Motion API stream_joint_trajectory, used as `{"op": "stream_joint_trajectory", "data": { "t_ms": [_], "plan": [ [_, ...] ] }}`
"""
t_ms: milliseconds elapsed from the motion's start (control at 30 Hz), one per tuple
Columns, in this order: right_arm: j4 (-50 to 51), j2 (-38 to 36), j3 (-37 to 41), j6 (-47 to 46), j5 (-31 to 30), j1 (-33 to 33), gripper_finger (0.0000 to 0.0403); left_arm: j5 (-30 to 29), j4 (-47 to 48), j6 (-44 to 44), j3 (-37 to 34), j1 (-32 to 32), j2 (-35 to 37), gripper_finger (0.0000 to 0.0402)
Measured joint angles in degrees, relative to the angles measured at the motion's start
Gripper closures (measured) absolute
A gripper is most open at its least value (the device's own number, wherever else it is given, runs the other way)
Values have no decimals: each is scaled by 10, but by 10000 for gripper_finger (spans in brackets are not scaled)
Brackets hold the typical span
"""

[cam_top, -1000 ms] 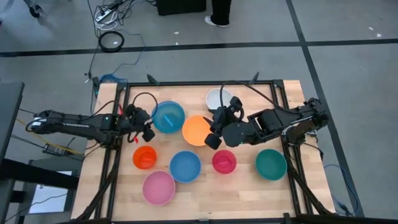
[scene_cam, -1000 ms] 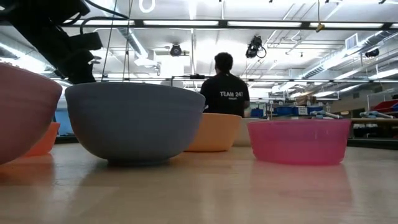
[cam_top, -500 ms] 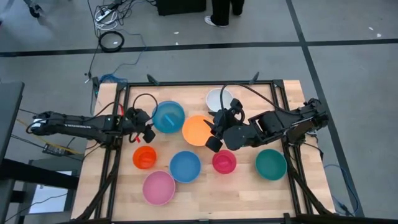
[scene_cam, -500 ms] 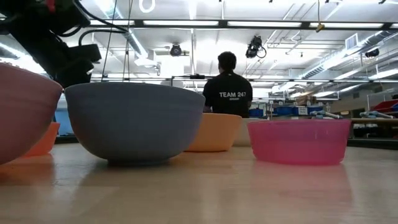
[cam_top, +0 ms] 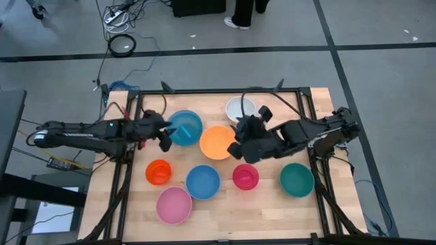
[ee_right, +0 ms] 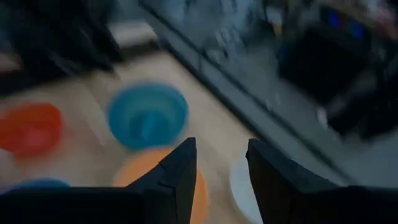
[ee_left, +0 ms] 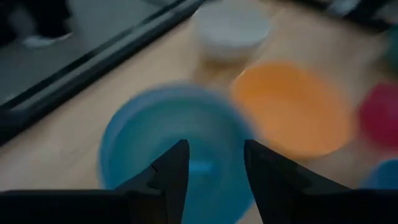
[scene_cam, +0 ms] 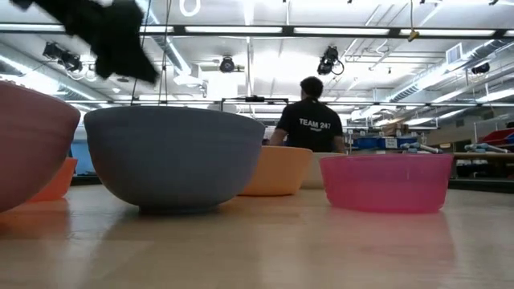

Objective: Nest bowls inside each other
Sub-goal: Stack the yellow bowl on top of the light blue bowl

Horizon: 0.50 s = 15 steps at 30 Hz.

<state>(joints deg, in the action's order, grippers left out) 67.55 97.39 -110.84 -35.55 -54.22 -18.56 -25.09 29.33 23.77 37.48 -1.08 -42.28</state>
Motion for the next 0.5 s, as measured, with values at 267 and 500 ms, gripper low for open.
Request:
{"op": "stream_joint_trajectory", "data": {
  "t_ms": [267, 500],
  "plan": [
    [94, 1, 128, -173, 108, 77, 284, 26, 56, -28, 142, 27, 0, 239],
    [-56, 1, 280, -196, 248, 144, 273, 27, 120, -25, 198, 54, 0, 239]
  ]
}}
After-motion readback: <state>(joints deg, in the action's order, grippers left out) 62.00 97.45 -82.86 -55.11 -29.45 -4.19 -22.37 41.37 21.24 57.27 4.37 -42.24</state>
